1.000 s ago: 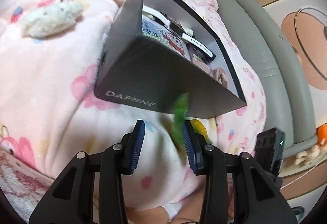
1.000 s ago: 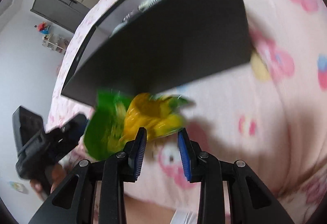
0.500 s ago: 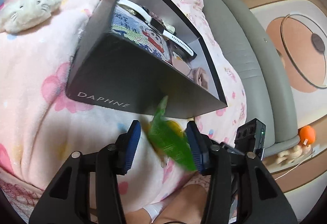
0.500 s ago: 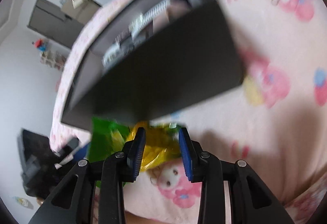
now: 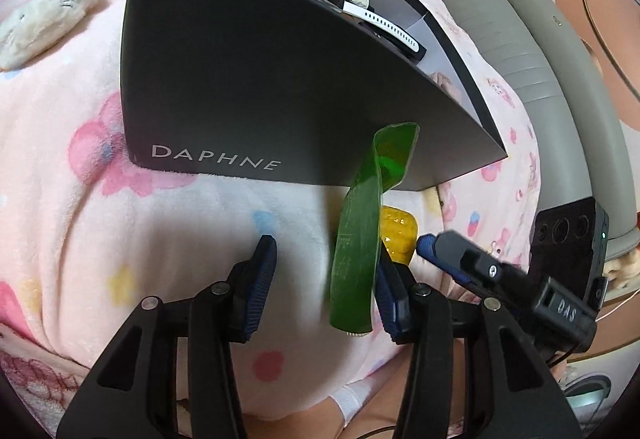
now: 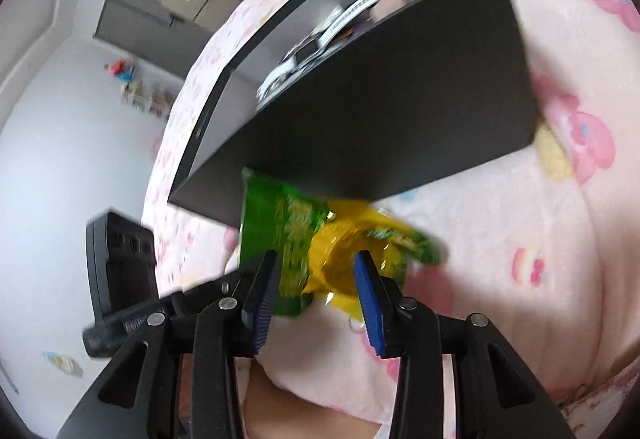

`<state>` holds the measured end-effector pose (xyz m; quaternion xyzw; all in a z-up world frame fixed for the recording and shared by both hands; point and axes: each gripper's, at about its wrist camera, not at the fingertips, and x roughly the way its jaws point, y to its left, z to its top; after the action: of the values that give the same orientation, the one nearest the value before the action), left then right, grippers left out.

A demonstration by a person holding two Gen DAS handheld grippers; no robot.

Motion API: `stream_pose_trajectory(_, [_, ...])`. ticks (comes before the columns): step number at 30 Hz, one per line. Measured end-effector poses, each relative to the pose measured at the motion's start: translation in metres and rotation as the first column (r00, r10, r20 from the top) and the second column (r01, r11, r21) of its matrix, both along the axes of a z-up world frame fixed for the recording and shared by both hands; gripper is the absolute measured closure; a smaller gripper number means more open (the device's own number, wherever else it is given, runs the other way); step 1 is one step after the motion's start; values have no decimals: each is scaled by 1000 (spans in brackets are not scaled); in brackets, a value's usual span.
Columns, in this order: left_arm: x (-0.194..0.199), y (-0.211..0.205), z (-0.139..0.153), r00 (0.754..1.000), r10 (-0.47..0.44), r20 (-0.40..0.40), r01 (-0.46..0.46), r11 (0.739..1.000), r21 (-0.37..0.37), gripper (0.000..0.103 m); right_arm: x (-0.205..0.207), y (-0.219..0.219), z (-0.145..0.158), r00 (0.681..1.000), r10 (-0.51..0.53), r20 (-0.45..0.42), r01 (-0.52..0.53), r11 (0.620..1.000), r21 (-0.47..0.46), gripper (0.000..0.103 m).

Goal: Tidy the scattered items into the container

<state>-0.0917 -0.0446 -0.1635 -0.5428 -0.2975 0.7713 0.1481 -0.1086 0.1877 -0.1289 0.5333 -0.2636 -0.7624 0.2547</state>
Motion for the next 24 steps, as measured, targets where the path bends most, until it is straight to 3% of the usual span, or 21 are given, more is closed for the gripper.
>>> stream_pose_trajectory(4, [6, -1, 2, 1000, -1, -2, 1, 1000, -10, 56, -9, -19, -12, 997, 32, 65, -34, 999, 21, 68])
stream_pose_trajectory(9, [2, 7, -2, 998, -56, 30, 56, 998, 2, 58, -7, -19, -12, 998, 46, 53, -48, 997, 52, 67])
stream_pose_trajectory(15, [2, 18, 1, 996, -91, 23, 92, 995, -34, 76, -6, -20, -15, 993, 88, 72, -91, 995, 41, 67])
stream_pose_trajectory(18, [7, 19, 7, 998, -60, 10, 59, 998, 23, 77, 0, -18, -3, 996, 91, 20, -92, 995, 49, 67])
stream_pose_trajectory(24, [21, 23, 49, 996, -62, -71, 63, 998, 22, 77, 20, -5, 35, 990, 103, -94, -99, 994, 50, 67])
